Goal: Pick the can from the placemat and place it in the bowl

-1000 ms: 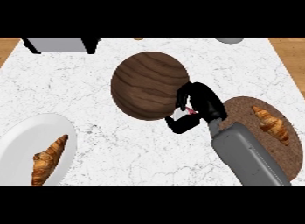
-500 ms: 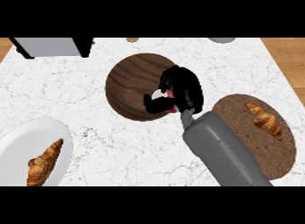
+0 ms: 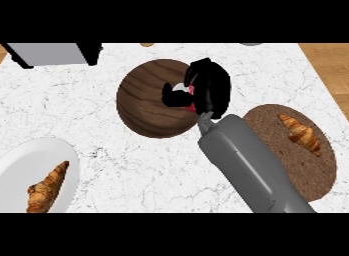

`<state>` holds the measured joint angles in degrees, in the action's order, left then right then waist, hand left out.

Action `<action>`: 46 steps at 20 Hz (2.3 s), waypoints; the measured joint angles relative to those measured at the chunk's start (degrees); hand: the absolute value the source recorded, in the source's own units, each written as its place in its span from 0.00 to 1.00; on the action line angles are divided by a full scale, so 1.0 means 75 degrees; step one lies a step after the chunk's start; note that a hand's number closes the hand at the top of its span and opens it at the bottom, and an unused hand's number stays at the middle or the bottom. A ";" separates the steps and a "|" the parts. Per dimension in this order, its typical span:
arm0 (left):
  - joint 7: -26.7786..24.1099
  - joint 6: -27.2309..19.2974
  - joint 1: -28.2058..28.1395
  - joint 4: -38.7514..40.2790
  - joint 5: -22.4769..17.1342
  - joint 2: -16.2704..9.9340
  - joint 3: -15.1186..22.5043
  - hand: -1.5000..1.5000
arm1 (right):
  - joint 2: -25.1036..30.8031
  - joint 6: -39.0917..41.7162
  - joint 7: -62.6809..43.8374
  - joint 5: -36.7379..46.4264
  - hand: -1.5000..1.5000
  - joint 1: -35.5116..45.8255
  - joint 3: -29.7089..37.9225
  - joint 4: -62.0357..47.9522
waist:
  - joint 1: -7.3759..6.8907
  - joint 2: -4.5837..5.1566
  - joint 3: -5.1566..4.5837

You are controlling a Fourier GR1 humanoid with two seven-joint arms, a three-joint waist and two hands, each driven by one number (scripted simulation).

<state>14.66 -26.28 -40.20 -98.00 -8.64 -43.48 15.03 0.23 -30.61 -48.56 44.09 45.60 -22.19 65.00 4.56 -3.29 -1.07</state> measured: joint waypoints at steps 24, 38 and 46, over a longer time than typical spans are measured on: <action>0.0171 -0.0267 -0.0335 -0.0163 -0.0083 0.0105 -0.0073 0.50 | 0.0107 -0.0680 -0.1305 0.3052 0.00 0.0515 0.0733 -0.2393 | 0.0325 0.0282 0.0071; 0.0001 -0.0177 -0.0016 -0.0011 0.0144 0.0125 0.0062 0.50 | 0.0003 -0.1717 -0.1116 0.2710 0.00 0.0508 0.1472 -0.2168 | 0.0046 0.0367 0.0096; 0.0071 -0.0186 0.0033 0.0055 0.0065 0.0198 0.0046 0.50 | -0.0001 -0.2382 -0.1016 0.2496 0.00 0.0341 0.1652 -0.1663 | 0.0100 0.0256 0.0121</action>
<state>15.19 -27.68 -39.95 -97.59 -8.16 -42.00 15.38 0.22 -48.48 -56.18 62.81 48.16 -9.80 52.52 5.31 -1.37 -0.17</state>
